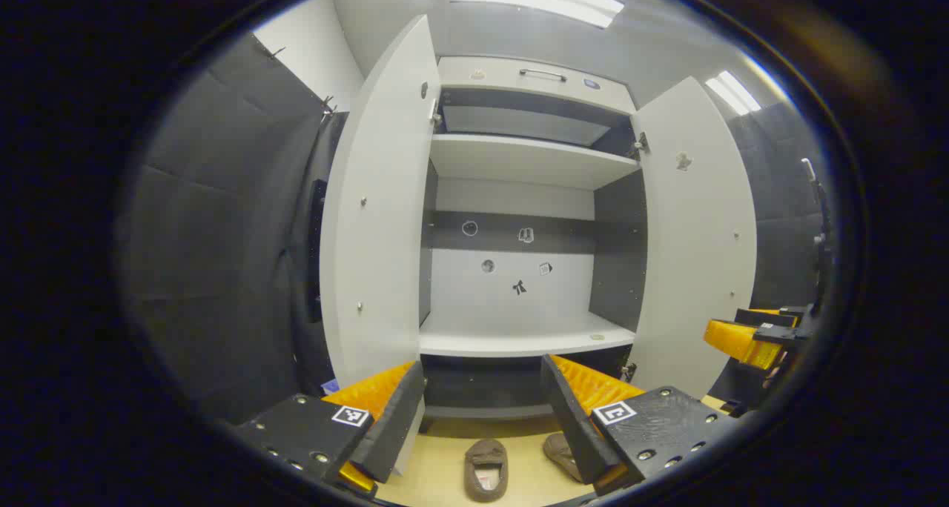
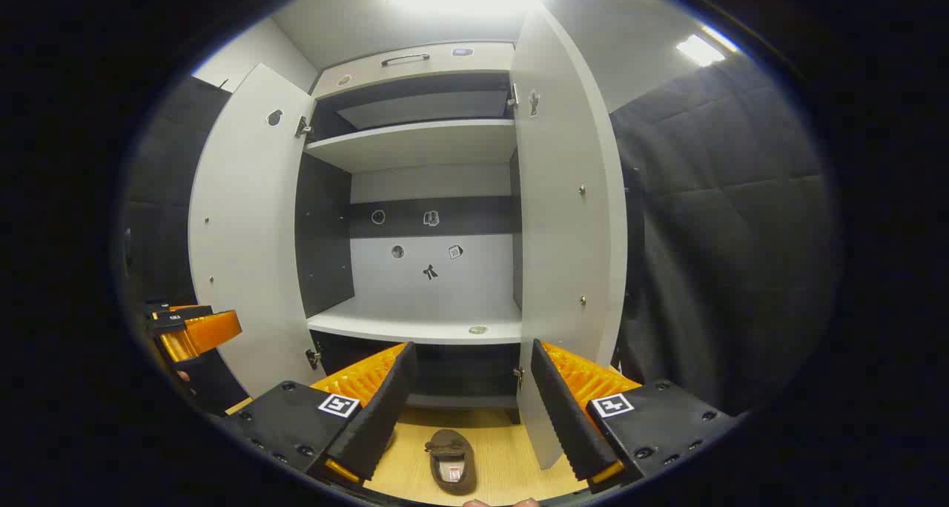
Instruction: Grab one shoe with the right hand and put it into the shoe cabinet, grab the other shoe with the left hand and put it into the shoe cabinet; then close the right door with the right hand and the left door with the left hand.
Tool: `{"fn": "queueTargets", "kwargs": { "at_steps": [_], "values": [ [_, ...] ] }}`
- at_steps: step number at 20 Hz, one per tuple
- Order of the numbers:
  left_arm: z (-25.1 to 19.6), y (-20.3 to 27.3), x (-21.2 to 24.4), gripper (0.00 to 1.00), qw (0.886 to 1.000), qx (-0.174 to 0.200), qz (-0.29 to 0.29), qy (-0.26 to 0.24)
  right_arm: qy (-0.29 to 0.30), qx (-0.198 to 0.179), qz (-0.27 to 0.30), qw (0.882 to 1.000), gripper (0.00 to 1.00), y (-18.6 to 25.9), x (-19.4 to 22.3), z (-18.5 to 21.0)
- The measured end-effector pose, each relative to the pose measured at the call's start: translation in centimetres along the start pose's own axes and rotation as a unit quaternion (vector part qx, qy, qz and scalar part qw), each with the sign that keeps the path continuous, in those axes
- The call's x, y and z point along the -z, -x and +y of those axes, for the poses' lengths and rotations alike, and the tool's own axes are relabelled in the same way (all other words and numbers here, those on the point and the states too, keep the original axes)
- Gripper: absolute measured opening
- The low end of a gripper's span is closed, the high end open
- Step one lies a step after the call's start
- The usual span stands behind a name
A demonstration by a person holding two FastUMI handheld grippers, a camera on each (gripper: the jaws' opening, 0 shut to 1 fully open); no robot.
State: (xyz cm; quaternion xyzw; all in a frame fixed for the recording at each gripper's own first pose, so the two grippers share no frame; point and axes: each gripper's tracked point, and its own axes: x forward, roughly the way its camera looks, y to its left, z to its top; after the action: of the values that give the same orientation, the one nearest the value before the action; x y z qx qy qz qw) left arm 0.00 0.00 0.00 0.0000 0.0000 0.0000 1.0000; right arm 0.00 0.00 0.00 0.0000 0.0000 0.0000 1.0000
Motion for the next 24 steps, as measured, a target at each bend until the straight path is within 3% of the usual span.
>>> {"fn": "queueTargets", "kwargs": {
  "at_steps": [14, 22, 23, 24],
  "values": [
    [0.5, -0.4, 0.8, 0.93, 1.0, 0.004, 0.005, 0.002, -0.002, 0.01, 0.025, 1.0, 0.98, -1.7, 0.1, 0.4],
    [0.1, -0.3, 0.8, 0.93, 1.0, 0.007, 0.004, 0.0, 0.008, -0.006, 0.028, 1.0, 0.98, -2.6, -0.6, 2.0],
    [0.2, -0.3, 1.0, 1.0, 1.0, 0.007, 0.005, 0.0, 0.002, -0.011, 0.031, 0.999, 0.98, -2.8, -0.4, 2.3],
    [0.2, -0.2, 1.0, 1.0, 1.0, 0.006, 0.005, -0.001, -0.003, -0.015, 0.034, 0.999, 0.98, -3.1, -0.4, 2.7]
  ]
}}
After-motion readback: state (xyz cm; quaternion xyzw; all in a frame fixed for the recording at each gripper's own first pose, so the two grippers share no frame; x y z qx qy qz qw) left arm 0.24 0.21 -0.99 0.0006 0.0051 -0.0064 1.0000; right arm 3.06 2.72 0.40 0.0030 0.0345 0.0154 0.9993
